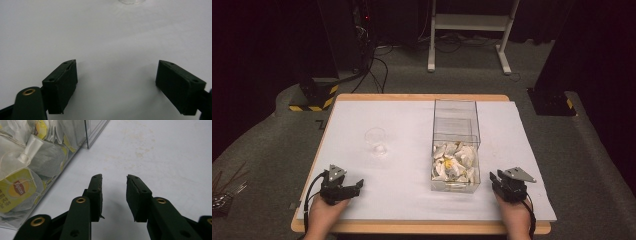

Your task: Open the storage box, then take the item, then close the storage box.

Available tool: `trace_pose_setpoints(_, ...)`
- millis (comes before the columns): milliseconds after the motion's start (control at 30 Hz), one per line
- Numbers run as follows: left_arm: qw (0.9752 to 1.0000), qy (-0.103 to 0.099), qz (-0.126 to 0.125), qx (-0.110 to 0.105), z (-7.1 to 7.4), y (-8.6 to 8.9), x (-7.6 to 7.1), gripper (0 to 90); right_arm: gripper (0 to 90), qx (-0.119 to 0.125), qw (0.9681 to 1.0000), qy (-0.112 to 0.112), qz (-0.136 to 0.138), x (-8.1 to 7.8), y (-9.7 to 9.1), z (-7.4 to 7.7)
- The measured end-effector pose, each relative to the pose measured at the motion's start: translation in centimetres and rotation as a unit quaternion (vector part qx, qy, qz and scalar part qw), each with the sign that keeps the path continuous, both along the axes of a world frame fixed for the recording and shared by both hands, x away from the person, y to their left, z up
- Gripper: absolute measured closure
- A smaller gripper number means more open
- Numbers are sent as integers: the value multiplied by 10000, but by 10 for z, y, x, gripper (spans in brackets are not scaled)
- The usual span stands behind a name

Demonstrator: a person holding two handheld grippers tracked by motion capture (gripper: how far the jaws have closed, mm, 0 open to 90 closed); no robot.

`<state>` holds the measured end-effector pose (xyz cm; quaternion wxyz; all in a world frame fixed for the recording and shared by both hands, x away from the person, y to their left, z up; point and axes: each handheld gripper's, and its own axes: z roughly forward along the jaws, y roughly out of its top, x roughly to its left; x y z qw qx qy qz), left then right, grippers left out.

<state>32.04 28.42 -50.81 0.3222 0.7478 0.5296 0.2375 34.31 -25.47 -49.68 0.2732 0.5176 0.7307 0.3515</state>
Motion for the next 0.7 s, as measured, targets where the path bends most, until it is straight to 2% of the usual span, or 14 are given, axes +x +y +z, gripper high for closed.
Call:
trace_pose_setpoints(100, 9999, 96, -93, 58, 2, 1, 2, 157, 652, 24, 10000, 4, -41, -1, -2, 0)
trace_pose_setpoints(233, 9998, 24, -175, -125, 7, -1, 3, 150, 639, 4, 10000, -1, -40, -3, -6, 0)
trace_pose_setpoints(400, 9989, 25, -438, -176, 12, -11, 2, 146, 628, -9, 10000, 17, -27, -3, -6, -1)
trace_pose_setpoints(500, 9979, -80, -556, -334, 19, -17, -1, 144, 626, -45, 10000, 13, 4, -3, -4, -2)
trace_pose_setpoints(700, 9962, -323, -637, -498, 30, -25, -6, 143, 623, 6, 10000, 17, 25, -4, -5, -1)
